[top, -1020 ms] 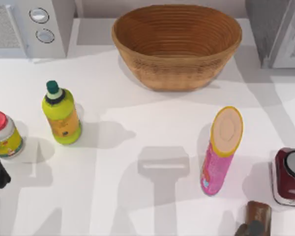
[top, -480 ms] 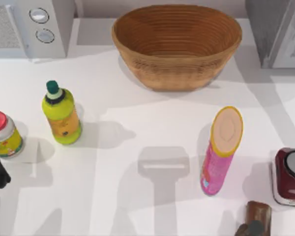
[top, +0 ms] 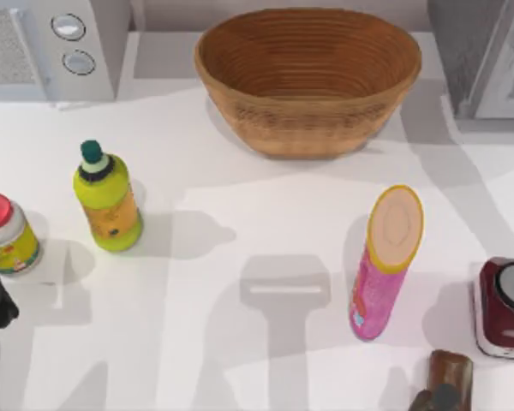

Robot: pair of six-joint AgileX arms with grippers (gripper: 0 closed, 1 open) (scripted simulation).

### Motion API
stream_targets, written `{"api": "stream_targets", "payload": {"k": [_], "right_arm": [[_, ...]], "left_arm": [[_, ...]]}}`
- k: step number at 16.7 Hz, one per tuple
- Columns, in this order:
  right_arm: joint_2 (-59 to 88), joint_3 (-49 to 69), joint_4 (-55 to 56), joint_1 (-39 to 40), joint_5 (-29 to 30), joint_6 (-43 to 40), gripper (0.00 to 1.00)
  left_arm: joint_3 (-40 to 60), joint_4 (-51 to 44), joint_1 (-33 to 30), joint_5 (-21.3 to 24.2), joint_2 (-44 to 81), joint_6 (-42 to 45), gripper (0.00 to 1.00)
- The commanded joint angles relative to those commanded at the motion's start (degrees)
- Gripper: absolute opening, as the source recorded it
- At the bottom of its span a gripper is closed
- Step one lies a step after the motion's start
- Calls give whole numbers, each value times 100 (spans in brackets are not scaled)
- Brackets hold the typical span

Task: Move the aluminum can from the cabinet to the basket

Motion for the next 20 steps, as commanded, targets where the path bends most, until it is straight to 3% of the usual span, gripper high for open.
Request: {"api": "stream_targets", "payload": {"k": [4,7,14,20], "right_arm": [[-1001,41,-1055,748,737,-2,0],[-1260,48,-1314,987,972,-3,0],[-1448,-315,-1088,803,796,0,0],[-3028,-2516,-266,209,164,-13,0]], "left_arm": [[0,0,0,0,0,0,100],[0,0,0,0,0,0,100],[0,0,0,0,0,0,100],[0,0,0,0,0,0,100]]}}
